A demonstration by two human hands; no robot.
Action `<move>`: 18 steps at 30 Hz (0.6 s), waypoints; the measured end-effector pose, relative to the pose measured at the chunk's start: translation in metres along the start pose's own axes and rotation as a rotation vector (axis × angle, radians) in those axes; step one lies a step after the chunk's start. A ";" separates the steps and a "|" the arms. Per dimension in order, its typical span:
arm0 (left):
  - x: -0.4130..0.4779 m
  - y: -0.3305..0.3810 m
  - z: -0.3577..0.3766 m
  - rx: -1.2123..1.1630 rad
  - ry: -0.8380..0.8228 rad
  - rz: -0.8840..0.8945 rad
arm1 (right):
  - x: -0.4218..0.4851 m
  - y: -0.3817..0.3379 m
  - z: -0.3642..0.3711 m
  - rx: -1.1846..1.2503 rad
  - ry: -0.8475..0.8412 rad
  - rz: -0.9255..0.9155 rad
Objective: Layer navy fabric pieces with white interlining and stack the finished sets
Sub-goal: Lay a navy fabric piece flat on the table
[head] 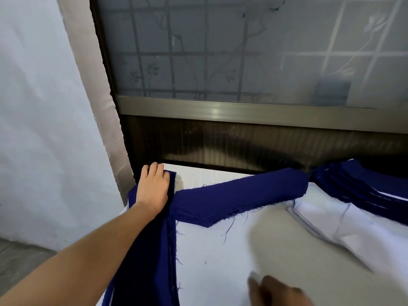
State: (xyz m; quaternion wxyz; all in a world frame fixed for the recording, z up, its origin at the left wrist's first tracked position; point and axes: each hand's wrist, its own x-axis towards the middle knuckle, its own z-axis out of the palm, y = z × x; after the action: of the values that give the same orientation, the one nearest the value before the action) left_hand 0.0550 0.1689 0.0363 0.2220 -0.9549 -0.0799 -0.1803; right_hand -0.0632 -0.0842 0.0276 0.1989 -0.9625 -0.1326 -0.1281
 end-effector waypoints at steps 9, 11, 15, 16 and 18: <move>-0.026 0.085 -0.053 -0.465 -0.141 -0.209 | -0.029 0.196 -0.060 -0.297 0.051 0.234; -0.034 0.092 -0.055 -0.534 -0.129 -0.335 | -0.037 0.210 -0.065 -0.280 0.035 0.296; -0.033 0.102 -0.062 -0.519 -0.172 -0.401 | -0.045 0.202 -0.065 -0.320 0.029 0.258; -0.031 0.103 -0.064 -0.505 -0.202 -0.399 | -0.046 0.201 -0.066 -0.336 0.020 0.253; -0.028 0.104 -0.065 -0.463 -0.251 -0.379 | -0.050 0.196 -0.068 -0.338 0.003 0.259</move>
State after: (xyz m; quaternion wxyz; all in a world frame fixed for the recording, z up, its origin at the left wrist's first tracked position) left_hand 0.0332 0.0454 0.0386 -0.0502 -0.9630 -0.2398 -0.1125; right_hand -0.0630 -0.2963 0.0041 0.0497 -0.9910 0.0158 -0.1231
